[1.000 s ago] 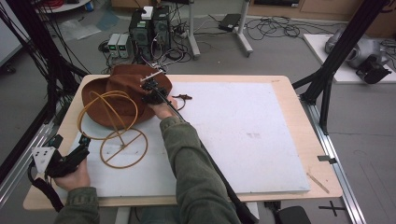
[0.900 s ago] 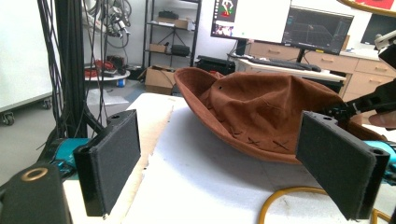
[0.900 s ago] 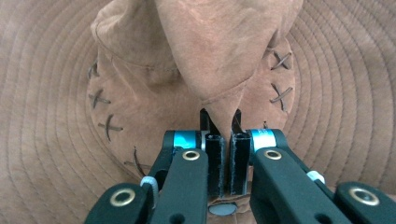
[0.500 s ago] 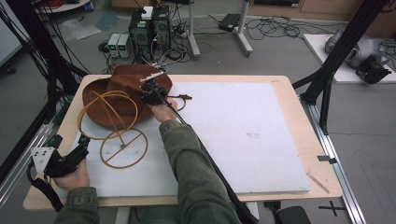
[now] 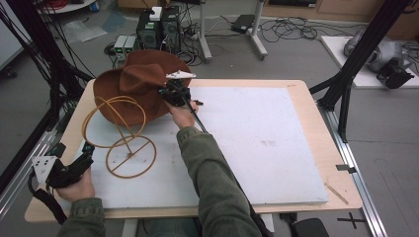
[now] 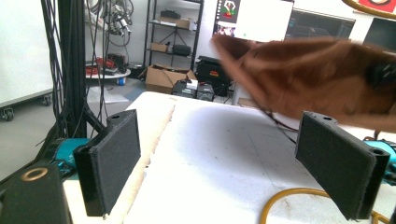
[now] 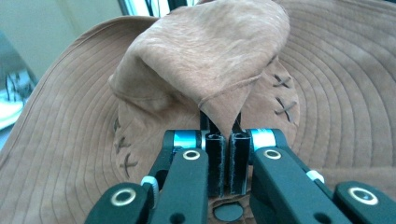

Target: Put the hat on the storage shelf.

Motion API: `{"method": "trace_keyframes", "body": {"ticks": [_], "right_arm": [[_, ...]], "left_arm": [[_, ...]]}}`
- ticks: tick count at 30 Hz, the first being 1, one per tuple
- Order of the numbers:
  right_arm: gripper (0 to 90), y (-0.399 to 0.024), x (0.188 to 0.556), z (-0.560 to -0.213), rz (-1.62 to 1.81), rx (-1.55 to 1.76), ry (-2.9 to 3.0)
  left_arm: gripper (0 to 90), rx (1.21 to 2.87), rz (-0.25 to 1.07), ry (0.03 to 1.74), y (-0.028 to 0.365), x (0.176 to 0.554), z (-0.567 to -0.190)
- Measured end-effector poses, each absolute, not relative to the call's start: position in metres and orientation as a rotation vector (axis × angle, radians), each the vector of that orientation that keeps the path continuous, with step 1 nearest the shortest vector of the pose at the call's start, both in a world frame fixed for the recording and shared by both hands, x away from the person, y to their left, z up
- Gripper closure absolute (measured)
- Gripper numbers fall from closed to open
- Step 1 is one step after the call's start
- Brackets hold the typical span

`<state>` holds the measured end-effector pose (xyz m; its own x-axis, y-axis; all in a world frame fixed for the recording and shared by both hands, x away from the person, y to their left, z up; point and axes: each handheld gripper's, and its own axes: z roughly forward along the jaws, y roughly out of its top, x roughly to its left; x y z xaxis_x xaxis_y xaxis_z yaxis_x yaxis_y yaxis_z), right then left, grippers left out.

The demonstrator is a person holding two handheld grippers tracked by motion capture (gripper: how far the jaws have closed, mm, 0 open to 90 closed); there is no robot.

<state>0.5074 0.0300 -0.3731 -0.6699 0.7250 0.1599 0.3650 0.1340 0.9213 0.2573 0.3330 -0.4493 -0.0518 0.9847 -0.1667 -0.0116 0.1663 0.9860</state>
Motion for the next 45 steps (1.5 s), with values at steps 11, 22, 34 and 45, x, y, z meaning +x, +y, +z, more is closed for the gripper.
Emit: {"method": "trace_keyframes", "body": {"ticks": [11,22,34,45], "right_arm": [[89.3,-0.014,0.501,-0.324,1.773,1.019,1.832],[89.2,-0.061,0.489,-0.29,1.905,0.962,1.655],[89.0,-0.094,0.463,-0.258,2.022,0.87,1.543],[88.9,-0.101,0.434,-0.233,2.095,0.796,1.54]], "left_arm": [[14.4,1.044,1.121,1.325,0.333,0.257,-0.45],[14.4,1.037,1.118,1.33,0.335,0.256,-0.45],[14.4,1.037,1.12,1.327,0.334,0.257,-0.45],[14.4,1.041,1.121,1.325,0.334,0.257,-0.45]]}}
